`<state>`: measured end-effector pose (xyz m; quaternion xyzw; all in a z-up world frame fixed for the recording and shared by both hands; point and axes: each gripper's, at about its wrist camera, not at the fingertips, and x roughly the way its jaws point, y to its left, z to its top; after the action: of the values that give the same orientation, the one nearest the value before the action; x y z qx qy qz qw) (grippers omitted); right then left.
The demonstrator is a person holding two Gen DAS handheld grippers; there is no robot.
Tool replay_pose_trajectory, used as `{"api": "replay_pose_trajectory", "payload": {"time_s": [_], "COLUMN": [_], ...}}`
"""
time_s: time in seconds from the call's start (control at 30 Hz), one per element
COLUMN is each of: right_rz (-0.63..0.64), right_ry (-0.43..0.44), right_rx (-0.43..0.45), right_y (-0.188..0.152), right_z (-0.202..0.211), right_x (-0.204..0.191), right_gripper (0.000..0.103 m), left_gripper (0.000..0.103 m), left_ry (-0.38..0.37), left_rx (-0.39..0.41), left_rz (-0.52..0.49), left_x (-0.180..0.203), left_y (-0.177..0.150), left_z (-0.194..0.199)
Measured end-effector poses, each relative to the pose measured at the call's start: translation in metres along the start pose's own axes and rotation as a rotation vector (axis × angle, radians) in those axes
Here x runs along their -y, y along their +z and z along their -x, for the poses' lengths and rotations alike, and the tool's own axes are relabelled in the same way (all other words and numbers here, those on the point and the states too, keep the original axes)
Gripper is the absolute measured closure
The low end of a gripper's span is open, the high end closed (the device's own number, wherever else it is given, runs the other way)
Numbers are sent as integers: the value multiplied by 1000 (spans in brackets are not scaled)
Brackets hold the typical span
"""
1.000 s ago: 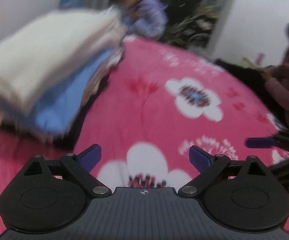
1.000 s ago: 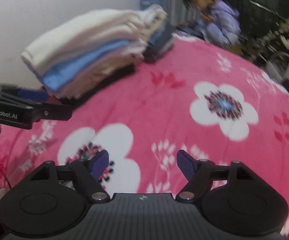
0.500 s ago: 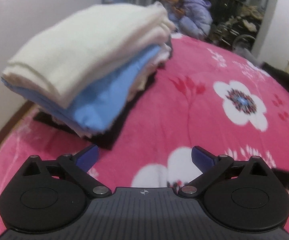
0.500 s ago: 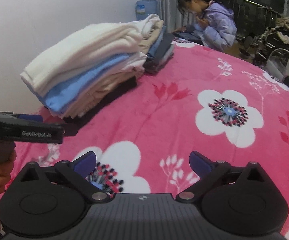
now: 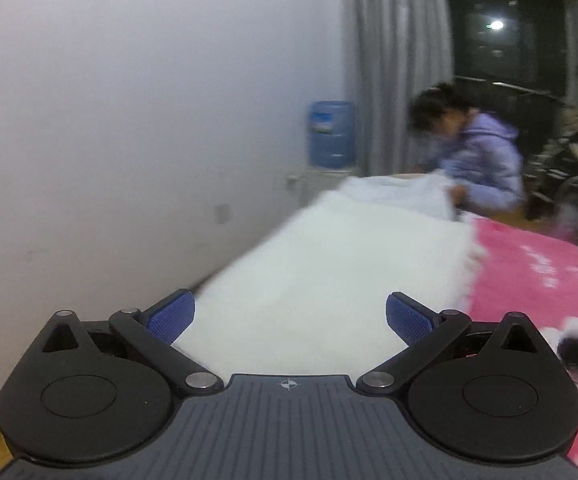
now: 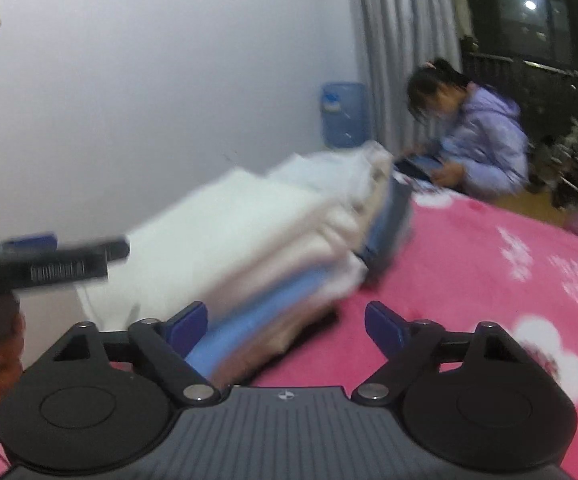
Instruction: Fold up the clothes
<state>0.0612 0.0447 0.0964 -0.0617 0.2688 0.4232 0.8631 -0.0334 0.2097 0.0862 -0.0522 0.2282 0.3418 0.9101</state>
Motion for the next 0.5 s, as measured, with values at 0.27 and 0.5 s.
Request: {"api": "replay_pose_trajectory", "payload": {"time_s": [0.27, 0.5], "right_rz": [-61, 17], "right_ry": [53, 14], "right_rx": [25, 11], "right_y": [29, 10], "right_z": [-92, -130], "right_x": [-24, -31], "right_gripper": [55, 65], "left_gripper": [0, 0], "left_ry": [45, 10], "left_rx": [-98, -90], "left_rz": [11, 35], "left_x": [-9, -14], "left_y": [-24, -30], "left_z": [-38, -32]}}
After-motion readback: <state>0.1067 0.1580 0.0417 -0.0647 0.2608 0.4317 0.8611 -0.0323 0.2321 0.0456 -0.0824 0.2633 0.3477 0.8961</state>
